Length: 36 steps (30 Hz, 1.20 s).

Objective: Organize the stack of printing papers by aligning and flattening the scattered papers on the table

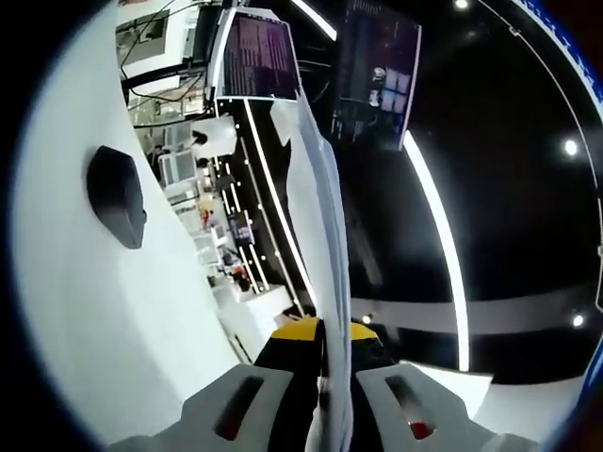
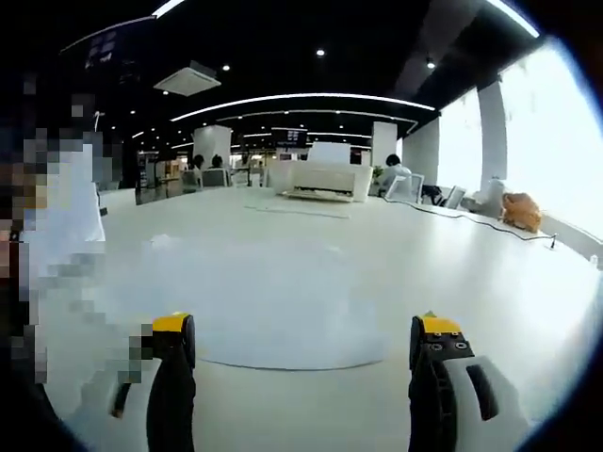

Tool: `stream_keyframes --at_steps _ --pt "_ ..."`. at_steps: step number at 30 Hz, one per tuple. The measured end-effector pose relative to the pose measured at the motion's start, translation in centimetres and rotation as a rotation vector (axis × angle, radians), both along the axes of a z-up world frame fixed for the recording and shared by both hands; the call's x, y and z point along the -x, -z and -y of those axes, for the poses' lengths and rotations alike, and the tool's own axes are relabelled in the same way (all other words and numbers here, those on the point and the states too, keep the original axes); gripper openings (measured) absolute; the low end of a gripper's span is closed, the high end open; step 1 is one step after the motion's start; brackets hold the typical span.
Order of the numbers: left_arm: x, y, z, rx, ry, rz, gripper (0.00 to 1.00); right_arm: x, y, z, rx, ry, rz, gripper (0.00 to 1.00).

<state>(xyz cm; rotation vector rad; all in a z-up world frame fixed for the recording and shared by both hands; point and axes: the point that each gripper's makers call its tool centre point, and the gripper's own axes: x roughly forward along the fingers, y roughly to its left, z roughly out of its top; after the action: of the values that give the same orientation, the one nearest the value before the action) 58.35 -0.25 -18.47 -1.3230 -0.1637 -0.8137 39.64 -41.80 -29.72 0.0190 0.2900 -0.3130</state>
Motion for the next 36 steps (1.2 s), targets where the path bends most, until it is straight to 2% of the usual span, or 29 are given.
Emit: stream_keyframes --at_steps 5,11,18,25,36 --pt "0.1 0.1 -0.2 -0.009 -0.012 0.001 0.06 0.5 0.2 0.2 -0.043 0.005 -0.002 0.9" --pt "0.1 0.1 -0.3 -0.006 -0.016 -0.003 0.06 1.2 0.1 0.5 -0.057 0.017 0.006 0.89" --pt "0.2 -0.1 0.1 -0.027 -0.016 -0.001 0.06 0.9 0.9 0.0 0.001 0.004 -0.052 0.88" --pt "0.3 -0.1 0.1 -0.031 -0.02 0.004 0.06 0.8 0.7 -0.1 -0.017 -0.005 -0.037 0.88" --pt "0.2 -0.1 0.2 -0.029 -0.018 0.007 0.06 0.1 1.4 -0.7 -0.012 -0.019 -0.075 0.9"
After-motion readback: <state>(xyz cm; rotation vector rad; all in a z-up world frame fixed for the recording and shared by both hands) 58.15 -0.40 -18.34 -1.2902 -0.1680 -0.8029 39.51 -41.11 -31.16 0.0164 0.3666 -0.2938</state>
